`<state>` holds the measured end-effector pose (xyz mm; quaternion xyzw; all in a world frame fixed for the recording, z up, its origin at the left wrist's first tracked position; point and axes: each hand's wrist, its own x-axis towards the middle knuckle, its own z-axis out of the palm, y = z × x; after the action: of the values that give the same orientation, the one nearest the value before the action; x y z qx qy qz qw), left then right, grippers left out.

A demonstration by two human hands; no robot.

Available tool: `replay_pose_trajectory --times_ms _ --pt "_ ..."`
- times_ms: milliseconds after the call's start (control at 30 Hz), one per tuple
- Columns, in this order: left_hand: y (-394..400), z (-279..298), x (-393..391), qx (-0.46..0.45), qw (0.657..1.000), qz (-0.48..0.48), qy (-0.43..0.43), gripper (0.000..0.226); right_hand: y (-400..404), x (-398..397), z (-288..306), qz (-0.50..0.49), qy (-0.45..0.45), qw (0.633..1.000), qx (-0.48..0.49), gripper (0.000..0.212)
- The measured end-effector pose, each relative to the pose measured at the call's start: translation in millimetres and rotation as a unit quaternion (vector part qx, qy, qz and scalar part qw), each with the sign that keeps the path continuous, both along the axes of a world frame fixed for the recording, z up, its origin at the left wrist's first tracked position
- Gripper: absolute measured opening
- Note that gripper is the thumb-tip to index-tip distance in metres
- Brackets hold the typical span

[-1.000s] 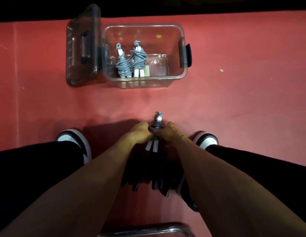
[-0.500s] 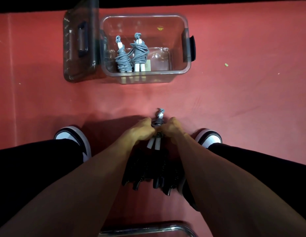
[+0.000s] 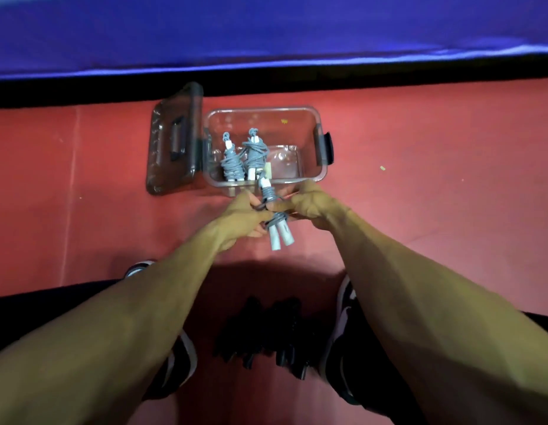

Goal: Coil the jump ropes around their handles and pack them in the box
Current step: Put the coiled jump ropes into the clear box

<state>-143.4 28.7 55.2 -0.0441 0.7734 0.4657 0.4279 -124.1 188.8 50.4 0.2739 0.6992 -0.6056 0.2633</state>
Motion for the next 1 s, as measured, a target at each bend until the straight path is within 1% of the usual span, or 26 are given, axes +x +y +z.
replay_pose_trajectory --times_ms 100,167,200,267,367,400,500,600,733,800,833,900,1000 --pt "4.6 31.4 -21.4 0.007 0.999 0.027 0.043 0.024 3.1 -20.5 28.3 -0.063 0.052 0.997 -0.017 0.02" --pt "10.9 44.6 -34.0 0.019 0.996 0.05 0.068 0.026 3.0 -31.6 41.0 -0.093 0.088 0.992 -0.011 0.02" --pt "14.6 49.0 -40.1 0.027 0.994 0.063 0.079 0.027 3.4 -37.0 43.8 -0.114 0.1 0.988 0.002 0.019" --pt "20.9 54.2 -51.4 0.037 0.99 0.08 0.106 0.033 3.9 -48.9 42.6 -0.157 0.118 0.98 0.034 0.025" --pt "30.0 48.6 -65.1 0.04 0.988 0.088 0.122 0.042 5.8 -64.7 29.7 -0.165 0.152 0.971 0.088 0.014" --pt "32.4 42.5 -69.1 0.034 0.987 0.09 0.128 0.046 7.0 -68.8 23.4 -0.16 0.156 0.969 0.1 0.014" --pt "34.8 3.3 -84.4 0.019 0.984 0.112 0.134 0.051 10.5 -81.7 3.0 -0.149 0.151 0.971 0.114 0.019" --pt "36.7 -27.6 -94.8 0.0 0.986 0.11 0.125 0.044 11.1 -92.7 -14.0 -0.154 0.138 0.973 0.107 0.02" --pt "39.7 -31.0 -101.7 -0.002 0.988 0.095 0.12 0.037 9.2 -100.8 -35.8 -0.173 0.126 0.971 0.104 0.019" --pt "41.9 -20.8 -101.5 0.0 0.99 0.089 0.111 0.024 8.1 -102.3 -42.5 -0.181 0.125 0.97 0.105 0.024" --pt "43.8 -12.9 -100.0 0.002 0.99 0.087 0.108 0.025 7.7 -102.7 -43.4 -0.183 0.125 0.969 0.106 0.027" --pt "45.4 -6.1 -98.6 0.013 0.991 0.088 0.103 0.037 7.8 -102.7 -43.1 -0.188 0.128 0.968 0.11 0.028" --pt "47.4 -6.5 -98.7 0.027 0.991 0.091 0.096 0.041 10.9 -101.5 -41.9 -0.185 0.128 0.968 0.116 0.028"
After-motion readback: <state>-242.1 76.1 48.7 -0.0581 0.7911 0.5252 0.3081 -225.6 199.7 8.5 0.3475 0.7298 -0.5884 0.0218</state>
